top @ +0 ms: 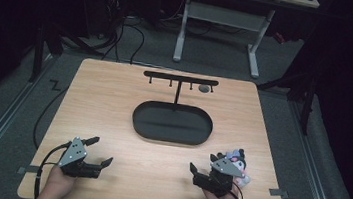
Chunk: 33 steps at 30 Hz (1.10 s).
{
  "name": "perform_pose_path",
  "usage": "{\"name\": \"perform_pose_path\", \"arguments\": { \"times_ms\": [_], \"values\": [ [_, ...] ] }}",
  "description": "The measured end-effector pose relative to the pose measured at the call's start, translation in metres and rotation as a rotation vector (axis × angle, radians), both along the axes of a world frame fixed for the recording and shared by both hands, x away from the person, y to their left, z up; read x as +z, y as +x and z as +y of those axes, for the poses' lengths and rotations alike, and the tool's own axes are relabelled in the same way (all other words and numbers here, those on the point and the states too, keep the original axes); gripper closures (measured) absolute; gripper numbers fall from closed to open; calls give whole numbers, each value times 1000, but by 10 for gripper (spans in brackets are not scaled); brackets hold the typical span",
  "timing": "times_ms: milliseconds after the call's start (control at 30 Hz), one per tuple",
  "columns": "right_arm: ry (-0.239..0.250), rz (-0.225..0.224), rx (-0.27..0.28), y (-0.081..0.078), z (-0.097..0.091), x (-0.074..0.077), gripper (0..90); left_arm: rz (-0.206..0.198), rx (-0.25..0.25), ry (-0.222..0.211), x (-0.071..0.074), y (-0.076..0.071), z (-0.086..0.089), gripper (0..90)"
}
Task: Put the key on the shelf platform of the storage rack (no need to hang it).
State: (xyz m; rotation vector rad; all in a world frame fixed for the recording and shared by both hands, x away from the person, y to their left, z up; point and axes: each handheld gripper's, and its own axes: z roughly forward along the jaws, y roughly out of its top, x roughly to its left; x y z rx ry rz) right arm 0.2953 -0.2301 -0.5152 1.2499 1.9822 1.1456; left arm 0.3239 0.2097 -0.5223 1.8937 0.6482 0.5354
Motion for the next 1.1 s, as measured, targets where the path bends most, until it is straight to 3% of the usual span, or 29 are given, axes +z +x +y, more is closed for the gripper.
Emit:
{"name": "perform_pose_path", "arguments": {
  "times_ms": [833,1100],
  "values": [
    [7,9,-10,-1,-5,-1,186,2,-3,11,-1,0,-1,151],
    [-20,13,1,-1,-4,-3,200,3,-4,12,-1,0,-1,151]
  ]
}}
